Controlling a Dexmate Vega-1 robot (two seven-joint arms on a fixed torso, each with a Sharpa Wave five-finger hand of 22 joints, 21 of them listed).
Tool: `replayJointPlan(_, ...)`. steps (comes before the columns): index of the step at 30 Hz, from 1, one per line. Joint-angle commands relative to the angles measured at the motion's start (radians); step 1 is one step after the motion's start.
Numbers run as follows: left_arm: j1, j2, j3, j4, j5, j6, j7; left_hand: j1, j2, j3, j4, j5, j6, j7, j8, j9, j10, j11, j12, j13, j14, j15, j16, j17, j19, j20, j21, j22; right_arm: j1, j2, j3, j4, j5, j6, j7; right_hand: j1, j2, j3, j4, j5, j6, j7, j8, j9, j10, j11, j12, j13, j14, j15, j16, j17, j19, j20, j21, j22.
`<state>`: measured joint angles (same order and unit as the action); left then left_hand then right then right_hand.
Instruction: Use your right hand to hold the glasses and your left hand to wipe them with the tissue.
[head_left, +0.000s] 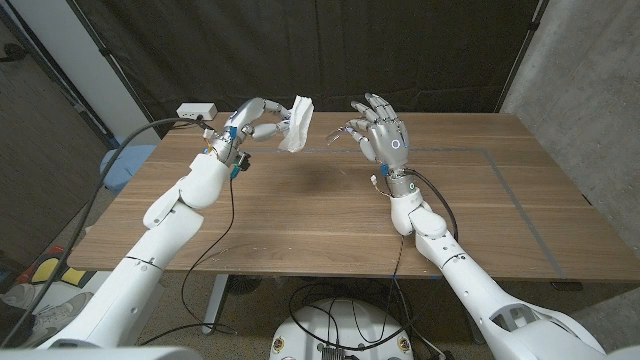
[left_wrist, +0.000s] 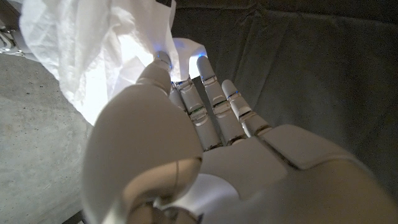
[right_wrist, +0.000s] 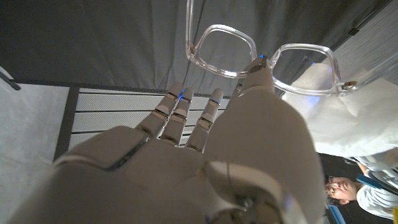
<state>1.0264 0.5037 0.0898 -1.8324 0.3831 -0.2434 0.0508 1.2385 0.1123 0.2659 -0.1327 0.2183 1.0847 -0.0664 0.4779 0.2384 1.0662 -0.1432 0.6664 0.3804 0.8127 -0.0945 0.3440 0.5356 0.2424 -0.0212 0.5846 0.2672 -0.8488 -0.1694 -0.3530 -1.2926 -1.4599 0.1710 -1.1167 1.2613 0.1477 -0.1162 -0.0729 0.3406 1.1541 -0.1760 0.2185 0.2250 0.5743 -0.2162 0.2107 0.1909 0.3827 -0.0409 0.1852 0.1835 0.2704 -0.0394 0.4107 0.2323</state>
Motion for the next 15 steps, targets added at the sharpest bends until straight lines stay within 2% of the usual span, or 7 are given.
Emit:
replayJointPlan(1,-0.072,-0.030,0.010,0.037,-0.127,0.058,-0.144,0.014,0.005,-0.009,0.002,0.003,0.054,0.068,0.009,0.010,0.037,-0.007,0.019,0.041,0.012,-0.140,-0.002,0.008,-0.005,0.005,0.009,0.003,0.015,-0.037,-0.090,-0.030,-0.046,-0.056,0.000,0.002,0.008,-0.008,0.006,0.005,0.036,-0.029,0.005,0.006,-0.013,0.002,-0.003,0.000,-0.011,-0.192,-0.002,0.002,-0.006,-0.150,0.008,0.001)
replayJointPlan(4,-0.085,-0.036,0.011,0.041,-0.158,0.087,-0.186,0.016,0.003,-0.012,0.002,0.003,0.055,0.081,0.008,0.013,0.045,0.014,0.027,0.048,0.014,-0.138,-0.008,0.008,-0.008,0.010,0.013,0.003,0.017,-0.040,-0.105,-0.040,-0.049,-0.059,0.000,0.002,0.008,-0.012,0.008,0.006,0.038,-0.029,0.005,0.006,-0.022,0.002,-0.005,0.000,-0.020,-0.192,-0.003,0.002,-0.008,-0.150,0.009,0.000)
replayJointPlan(8,-0.099,-0.044,0.018,0.047,-0.170,0.107,-0.214,0.030,-0.004,-0.014,-0.007,0.005,0.081,0.114,0.015,0.018,0.068,0.034,0.039,0.052,0.024,-0.131,-0.010,0.008,-0.014,0.015,0.018,0.003,0.021,-0.039,-0.125,-0.052,-0.055,-0.068,0.000,0.003,0.008,-0.017,0.012,0.006,0.036,-0.030,0.001,0.002,-0.037,0.003,-0.007,-0.001,-0.031,-0.192,-0.003,0.002,-0.008,-0.148,0.012,0.000)
replayJointPlan(11,-0.105,-0.051,0.023,0.052,-0.170,0.115,-0.223,0.042,-0.013,-0.018,-0.014,0.005,0.098,0.128,0.019,0.021,0.086,0.059,0.043,0.051,0.028,-0.119,-0.007,0.013,-0.015,0.020,0.023,0.003,0.029,-0.036,-0.141,-0.050,-0.056,-0.086,0.000,0.004,0.008,-0.021,0.015,0.007,0.035,-0.030,-0.001,0.001,-0.053,0.002,-0.010,-0.001,-0.040,-0.192,-0.003,0.002,-0.011,-0.147,0.014,0.000)
replayJointPlan(15,-0.109,-0.060,0.021,0.054,-0.182,0.133,-0.239,0.047,-0.017,-0.021,-0.015,0.007,0.107,0.135,0.022,0.024,0.104,0.077,0.045,0.048,0.032,-0.113,-0.007,0.012,-0.015,0.022,0.027,0.003,0.043,-0.024,-0.160,-0.032,-0.055,-0.121,0.000,0.004,0.008,-0.024,0.018,0.007,0.034,-0.030,-0.002,0.000,-0.073,0.002,-0.013,-0.002,-0.050,-0.191,-0.004,0.001,-0.014,-0.146,0.015,-0.001)
